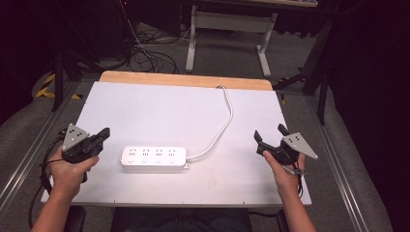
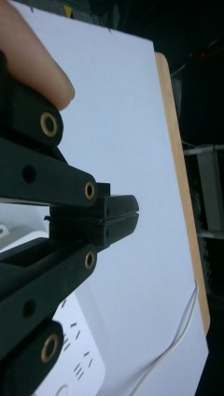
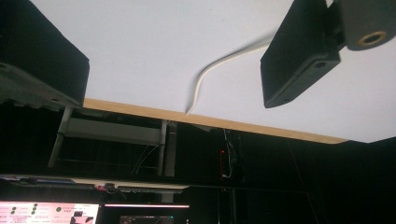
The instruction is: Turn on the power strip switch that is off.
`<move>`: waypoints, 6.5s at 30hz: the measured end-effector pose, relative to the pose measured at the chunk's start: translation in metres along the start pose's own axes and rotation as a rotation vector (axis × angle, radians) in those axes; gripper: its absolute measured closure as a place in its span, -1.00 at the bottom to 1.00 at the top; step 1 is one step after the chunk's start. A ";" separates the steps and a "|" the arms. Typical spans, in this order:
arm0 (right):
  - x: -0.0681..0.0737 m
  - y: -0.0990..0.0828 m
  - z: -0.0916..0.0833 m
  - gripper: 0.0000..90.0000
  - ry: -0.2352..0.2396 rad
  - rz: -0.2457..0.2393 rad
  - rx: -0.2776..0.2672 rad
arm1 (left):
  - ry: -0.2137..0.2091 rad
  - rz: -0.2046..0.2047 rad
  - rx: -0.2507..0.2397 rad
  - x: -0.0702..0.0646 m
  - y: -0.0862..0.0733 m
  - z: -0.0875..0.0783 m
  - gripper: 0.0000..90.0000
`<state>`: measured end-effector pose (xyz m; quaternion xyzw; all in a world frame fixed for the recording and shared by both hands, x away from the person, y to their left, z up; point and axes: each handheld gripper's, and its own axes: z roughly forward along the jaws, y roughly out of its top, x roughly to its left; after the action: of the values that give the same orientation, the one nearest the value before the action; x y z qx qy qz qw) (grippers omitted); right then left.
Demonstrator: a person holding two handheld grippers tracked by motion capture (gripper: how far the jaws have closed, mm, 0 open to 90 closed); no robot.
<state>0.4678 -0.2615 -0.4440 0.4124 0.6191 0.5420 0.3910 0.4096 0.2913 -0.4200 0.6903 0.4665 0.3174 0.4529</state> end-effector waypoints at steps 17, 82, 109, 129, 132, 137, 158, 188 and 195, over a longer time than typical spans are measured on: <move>0.000 0.000 -0.001 -0.80 -0.004 0.001 0.002 | -0.173 0.136 0.124 -0.042 0.001 0.026 1.00; -0.001 0.002 -0.004 -0.79 -0.008 0.010 -0.010 | -0.328 0.294 0.367 -0.066 -0.019 0.059 1.00; -0.001 0.003 -0.006 -0.79 -0.015 0.011 -0.018 | -0.296 0.236 0.371 -0.059 -0.021 0.058 1.00; -0.001 0.004 -0.008 -0.79 -0.025 0.014 -0.022 | -0.282 0.235 0.387 -0.063 -0.021 0.058 1.00; -0.001 0.003 -0.007 -0.78 -0.023 0.012 -0.021 | -0.278 0.232 0.380 -0.064 -0.022 0.057 1.00; -0.001 0.004 -0.008 -0.78 -0.025 0.014 -0.022 | -0.281 0.232 0.380 -0.063 -0.022 0.058 1.00; -0.002 0.003 -0.007 -0.75 -0.028 0.007 -0.017 | -0.176 0.267 0.317 -0.064 -0.024 0.050 1.00; -0.003 0.004 -0.008 -0.74 -0.041 0.008 -0.029 | 0.142 -0.036 -0.259 -0.016 -0.006 -0.001 0.50; -0.002 0.004 -0.009 -0.74 -0.042 0.008 -0.032 | 0.167 -0.050 -0.268 -0.012 -0.006 -0.005 0.41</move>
<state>0.4609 -0.2665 -0.4386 0.4200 0.6004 0.5445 0.4082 0.3990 0.2824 -0.4239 0.5828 0.4733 0.4218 0.5084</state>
